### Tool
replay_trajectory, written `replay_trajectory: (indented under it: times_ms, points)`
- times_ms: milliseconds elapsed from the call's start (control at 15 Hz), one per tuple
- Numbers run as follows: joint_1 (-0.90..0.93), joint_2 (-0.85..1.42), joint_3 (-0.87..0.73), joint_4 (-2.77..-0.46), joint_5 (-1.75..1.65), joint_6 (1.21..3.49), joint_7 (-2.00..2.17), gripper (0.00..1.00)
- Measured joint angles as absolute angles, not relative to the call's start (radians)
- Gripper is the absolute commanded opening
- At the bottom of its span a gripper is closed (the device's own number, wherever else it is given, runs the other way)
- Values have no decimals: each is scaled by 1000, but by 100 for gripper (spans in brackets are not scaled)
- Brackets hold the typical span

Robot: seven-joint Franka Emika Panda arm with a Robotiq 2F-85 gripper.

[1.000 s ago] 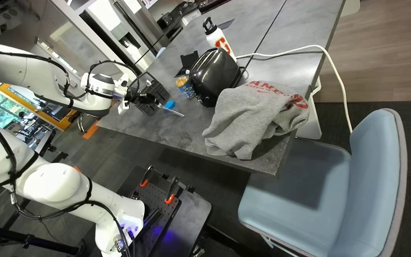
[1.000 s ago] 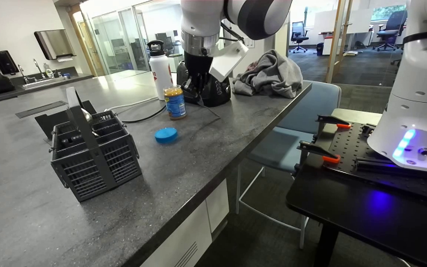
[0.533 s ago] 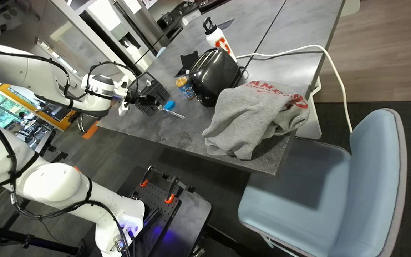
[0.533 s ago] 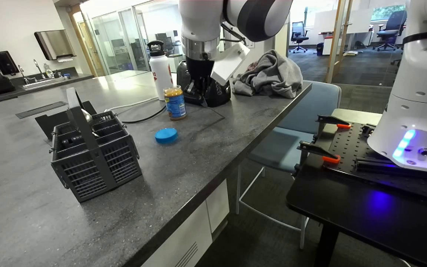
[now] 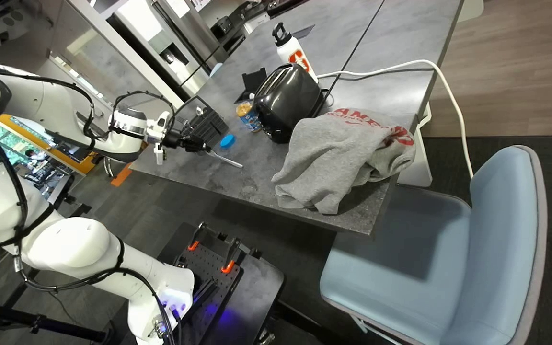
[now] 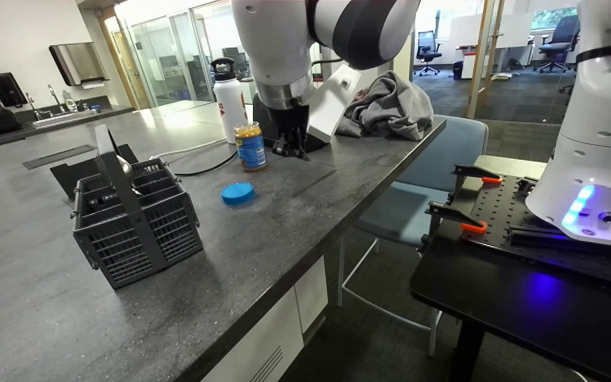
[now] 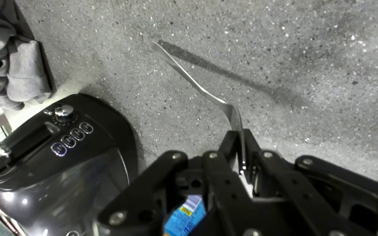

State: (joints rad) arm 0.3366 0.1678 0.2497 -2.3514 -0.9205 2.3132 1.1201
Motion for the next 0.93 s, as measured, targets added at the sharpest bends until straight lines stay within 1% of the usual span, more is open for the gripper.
replay_trajectory:
  times_ms: [467, 533, 600, 733, 933]
  points:
    - [367, 269, 253, -2294, -984, 2303, 1129, 2]
    - [369, 279, 253, -2287, -992, 2303, 1129, 33]
    - [371, 287, 253, -2281, -997, 2303, 1129, 34]
    - [377, 300, 253, -2269, -998, 2305, 1129, 47]
    - [382, 309, 253, -2256, -989, 2305, 1129, 72]
